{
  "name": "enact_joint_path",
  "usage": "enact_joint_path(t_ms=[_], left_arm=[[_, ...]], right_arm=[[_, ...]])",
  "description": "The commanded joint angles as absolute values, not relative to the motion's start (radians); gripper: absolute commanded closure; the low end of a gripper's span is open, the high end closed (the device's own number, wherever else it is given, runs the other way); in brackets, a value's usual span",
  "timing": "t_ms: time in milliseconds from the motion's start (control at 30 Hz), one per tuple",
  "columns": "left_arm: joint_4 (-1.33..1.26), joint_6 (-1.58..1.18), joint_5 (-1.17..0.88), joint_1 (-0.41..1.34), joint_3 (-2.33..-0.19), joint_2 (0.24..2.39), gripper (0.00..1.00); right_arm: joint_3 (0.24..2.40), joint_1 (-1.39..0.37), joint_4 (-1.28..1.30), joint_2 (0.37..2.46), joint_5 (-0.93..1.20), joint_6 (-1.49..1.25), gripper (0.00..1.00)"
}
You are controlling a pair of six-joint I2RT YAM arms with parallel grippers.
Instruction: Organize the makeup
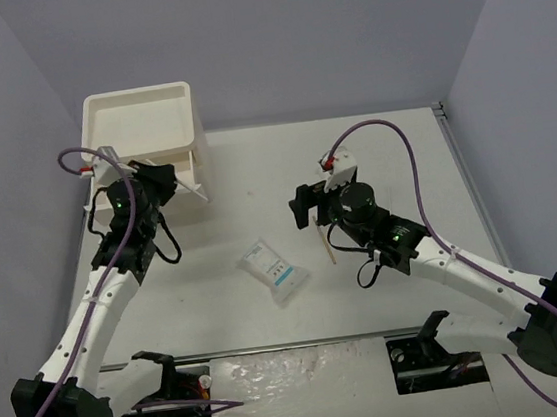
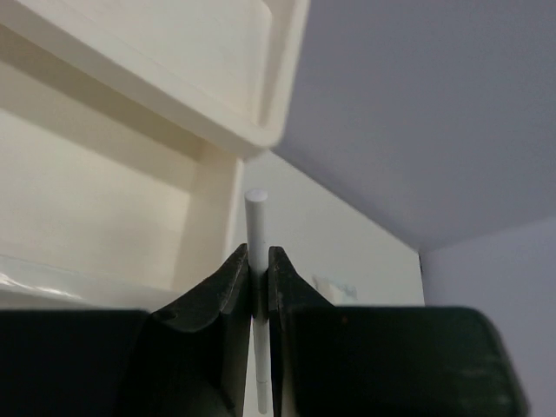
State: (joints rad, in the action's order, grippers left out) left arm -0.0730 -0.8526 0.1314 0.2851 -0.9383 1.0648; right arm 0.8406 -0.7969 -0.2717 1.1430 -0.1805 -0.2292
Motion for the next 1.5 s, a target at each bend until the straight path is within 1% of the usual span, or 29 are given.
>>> enact_joint_path(t_ms=[0,167,300,400,467,567,667,733,833,933,1000,1100,1167,1267,1333,1400,1467], left_arm=[[-0.273,-1.013,0.167,0.148,-0.972,1.072,1.0],[-0.371,-1.088,0.185,0.067,-0.965,1.135,1.0],[-0.375,-1.111,0.168,0.034,-0.986,1.193,1.0],[-0.373,-1.127,0.17,0.023,-0.974,1.207,0.84],[-0.358,-1.119,0.18,0.017,-0.971,1.207,0.68],[-0.339,-1.095,0.19,0.011,-0.969,1.207,0.47],[-0.313,-1.072,0.184,0.005,-0.977,1.202,0.3],[-0.282,-1.039,0.179,0.005,-0.994,1.193,0.22],[-0.186,-0.945,0.163,0.005,-1.056,1.17,0.14],[-0.058,-0.833,0.145,0.005,-1.125,1.138,0.1],[0.003,-0.758,0.14,0.005,-1.152,1.109,0.1],[0.123,-0.639,0.111,0.005,-1.176,1.045,0.09],[0.212,-0.569,0.05,0.005,-1.191,1.014,0.09],[0.317,-0.503,-0.071,0.005,-1.194,0.98,0.09],[0.384,-0.481,-0.169,0.012,-1.173,0.954,0.09],[0.416,-0.479,-0.207,0.025,-1.144,0.942,0.09],[0.417,-0.503,-0.277,0.054,-1.09,0.905,0.09]], right_arm=[[0.775,-0.727,-0.243,1.079,-0.237,-0.253,0.12],[0.74,-0.699,-0.199,1.071,-0.256,-0.252,0.11],[0.725,-0.674,-0.167,1.086,-0.248,-0.262,0.11],[0.719,-0.661,-0.152,1.106,-0.232,-0.265,0.11],[0.714,-0.65,-0.15,1.122,-0.222,-0.267,0.11],[0.712,-0.635,-0.15,1.155,-0.198,-0.265,0.11],[0.718,-0.627,-0.15,1.193,-0.167,-0.263,0.12],[0.723,-0.622,-0.148,1.238,-0.142,-0.264,0.13],[0.736,-0.614,-0.139,1.31,-0.109,-0.275,0.15],[0.751,-0.606,-0.135,1.383,-0.084,-0.288,0.18],[0.763,-0.604,-0.135,1.426,-0.059,-0.294,0.21],[0.769,-0.601,-0.137,1.484,-0.049,-0.302,0.31],[0.772,-0.602,-0.14,1.52,-0.048,-0.301,0.37],[0.775,-0.602,-0.142,1.561,-0.051,-0.298,0.42],[0.779,-0.605,-0.144,1.587,-0.05,-0.299,0.49],[0.783,-0.606,-0.144,1.598,-0.048,-0.298,0.55],[0.788,-0.608,-0.145,1.624,-0.046,-0.299,0.7]])
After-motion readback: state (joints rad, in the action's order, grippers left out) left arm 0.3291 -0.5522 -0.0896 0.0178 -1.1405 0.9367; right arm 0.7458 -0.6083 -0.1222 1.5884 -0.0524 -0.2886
